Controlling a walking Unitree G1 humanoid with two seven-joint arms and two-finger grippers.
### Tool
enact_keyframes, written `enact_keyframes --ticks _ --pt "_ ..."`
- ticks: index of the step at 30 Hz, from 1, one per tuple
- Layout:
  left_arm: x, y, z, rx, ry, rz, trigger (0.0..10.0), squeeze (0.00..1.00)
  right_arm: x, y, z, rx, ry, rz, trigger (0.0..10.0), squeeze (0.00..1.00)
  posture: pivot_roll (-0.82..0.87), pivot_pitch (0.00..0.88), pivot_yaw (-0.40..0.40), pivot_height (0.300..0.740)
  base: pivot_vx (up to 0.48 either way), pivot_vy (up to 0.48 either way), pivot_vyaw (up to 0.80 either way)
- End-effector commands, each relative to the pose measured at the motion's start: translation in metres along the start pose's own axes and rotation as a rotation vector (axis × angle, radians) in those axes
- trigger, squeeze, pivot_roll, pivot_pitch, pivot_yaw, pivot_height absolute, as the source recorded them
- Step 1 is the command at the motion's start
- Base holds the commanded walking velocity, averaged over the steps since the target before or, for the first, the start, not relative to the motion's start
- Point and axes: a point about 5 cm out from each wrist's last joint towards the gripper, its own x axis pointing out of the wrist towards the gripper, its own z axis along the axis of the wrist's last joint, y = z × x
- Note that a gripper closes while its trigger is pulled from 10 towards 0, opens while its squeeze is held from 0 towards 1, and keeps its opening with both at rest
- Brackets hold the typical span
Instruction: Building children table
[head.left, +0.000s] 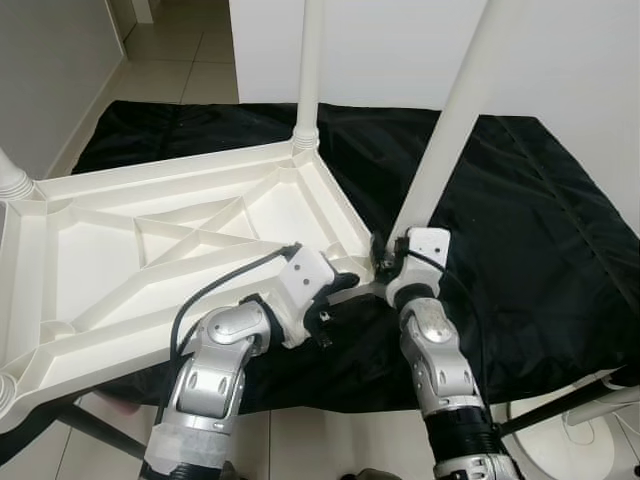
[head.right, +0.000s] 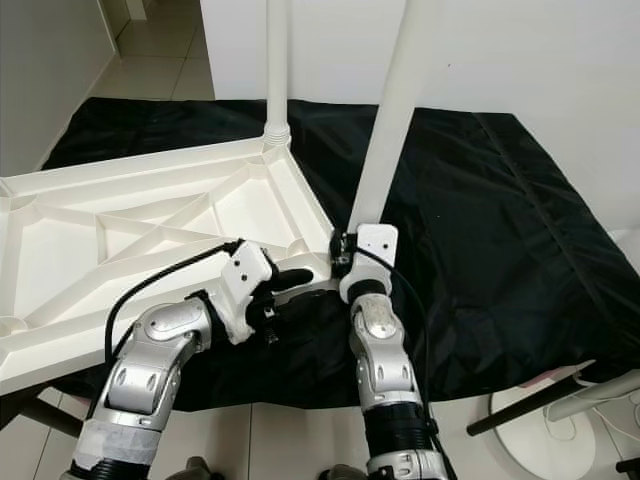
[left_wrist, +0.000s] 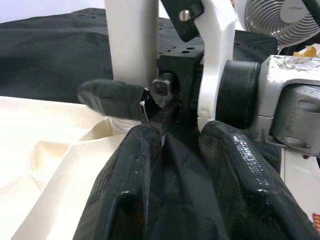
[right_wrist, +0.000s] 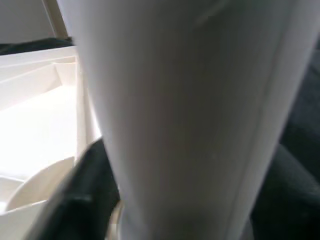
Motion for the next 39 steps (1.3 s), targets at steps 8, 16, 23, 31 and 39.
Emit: enact_keyframes --ticks 8,16,23,31,39 --pt "0.0 0.006 0.0 -0.03 -0.024 0.226 10.0 0.0 -0.006 -0.006 0.005 0.03 -0.038 0.139 10.0 0.0 -0.03 0.005 -0.025 0.74 0.0 0.0 0.0" --pt "-0.002 0.003 -0.002 -0.013 -0.004 0.165 10.0 0.0 -0.004 -0.025 0.0 -0.037 -0.002 0.339 10.0 0.0 -0.03 0.0 -0.023 0.74 0.0 0.0 0.0" --pt "-0.006 0.008 -0.003 0.0 0.012 0.192 10.0 0.0 -0.02 -0.032 -0.012 -0.034 0.073 0.507 10.0 0.0 -0.02 0.0 -0.026 0.74 0.0 0.0 0.0" --pt "-0.012 0.013 -0.006 0.017 0.038 0.207 10.0 0.0 -0.03 -0.036 -0.018 -0.023 0.084 0.54 10.0 0.0 -0.02 0.0 -0.022 0.74 0.0 0.0 0.0" --pt "-0.026 0.0 -0.025 0.026 0.162 0.009 10.0 0.0 -0.017 -0.06 -0.003 -0.053 0.025 0.517 10.0 0.0 -0.04 0.0 -0.005 0.74 0.0 0.0 0.0"
